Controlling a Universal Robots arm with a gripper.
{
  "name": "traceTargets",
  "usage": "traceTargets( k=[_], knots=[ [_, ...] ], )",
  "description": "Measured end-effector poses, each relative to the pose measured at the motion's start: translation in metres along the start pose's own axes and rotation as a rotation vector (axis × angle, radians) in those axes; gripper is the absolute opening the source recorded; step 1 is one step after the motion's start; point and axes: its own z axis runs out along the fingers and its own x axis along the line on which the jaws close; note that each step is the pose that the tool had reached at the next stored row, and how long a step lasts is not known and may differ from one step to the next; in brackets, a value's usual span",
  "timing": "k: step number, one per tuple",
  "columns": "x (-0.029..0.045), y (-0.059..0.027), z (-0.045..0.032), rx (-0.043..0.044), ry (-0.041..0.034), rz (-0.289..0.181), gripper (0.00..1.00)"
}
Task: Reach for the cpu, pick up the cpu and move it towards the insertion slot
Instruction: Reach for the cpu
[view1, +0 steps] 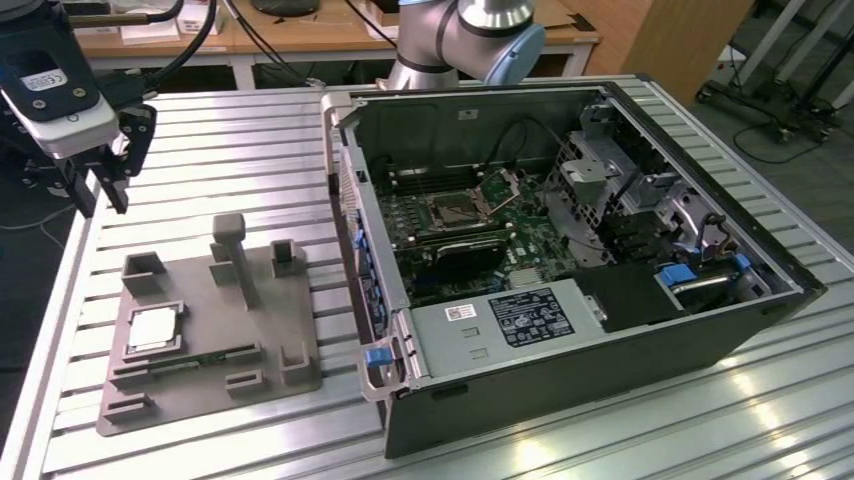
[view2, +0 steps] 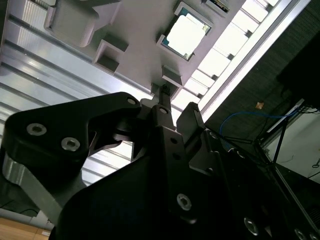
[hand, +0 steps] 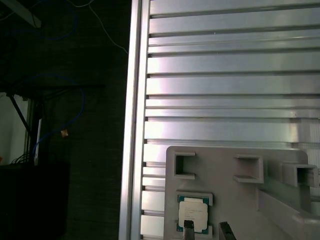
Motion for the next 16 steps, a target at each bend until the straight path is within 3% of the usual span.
traceTargets(
  k=[16],
  knots=[
    [0.0000,-0.0002,0.0050,0.0000,0.0000,0.000,0.33]
  ],
)
